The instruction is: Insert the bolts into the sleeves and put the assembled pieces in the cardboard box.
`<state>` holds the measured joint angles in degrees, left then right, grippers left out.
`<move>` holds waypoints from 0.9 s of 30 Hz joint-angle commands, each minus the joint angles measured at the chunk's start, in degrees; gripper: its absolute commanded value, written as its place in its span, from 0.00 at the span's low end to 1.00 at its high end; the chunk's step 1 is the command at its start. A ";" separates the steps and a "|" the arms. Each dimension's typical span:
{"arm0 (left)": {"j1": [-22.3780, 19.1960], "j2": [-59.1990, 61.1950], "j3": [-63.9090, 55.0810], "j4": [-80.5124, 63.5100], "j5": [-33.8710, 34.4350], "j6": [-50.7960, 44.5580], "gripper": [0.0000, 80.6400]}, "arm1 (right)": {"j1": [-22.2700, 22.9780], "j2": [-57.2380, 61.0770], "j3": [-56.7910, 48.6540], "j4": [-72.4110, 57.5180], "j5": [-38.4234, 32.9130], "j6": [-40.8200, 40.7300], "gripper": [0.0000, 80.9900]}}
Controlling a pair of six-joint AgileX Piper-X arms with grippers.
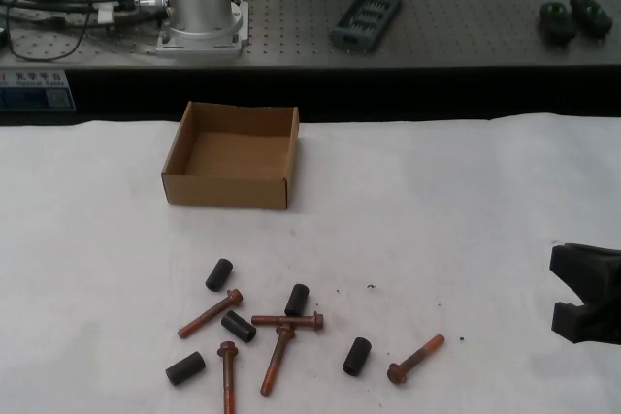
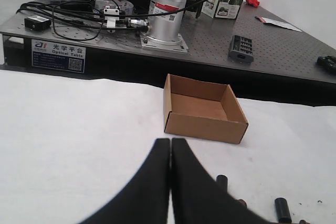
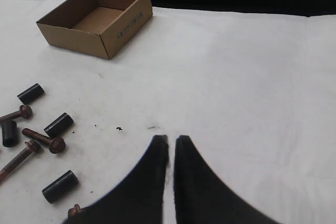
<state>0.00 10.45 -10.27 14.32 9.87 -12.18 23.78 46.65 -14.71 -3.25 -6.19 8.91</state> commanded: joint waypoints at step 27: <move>0.18 -0.29 -0.22 -0.93 -0.18 -3.32 0.01 | -0.36 -0.41 -0.28 -1.51 0.35 0.53 0.07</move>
<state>0.00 10.45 -10.27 14.32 9.87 -14.98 23.78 46.65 -14.71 -3.25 -6.19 8.91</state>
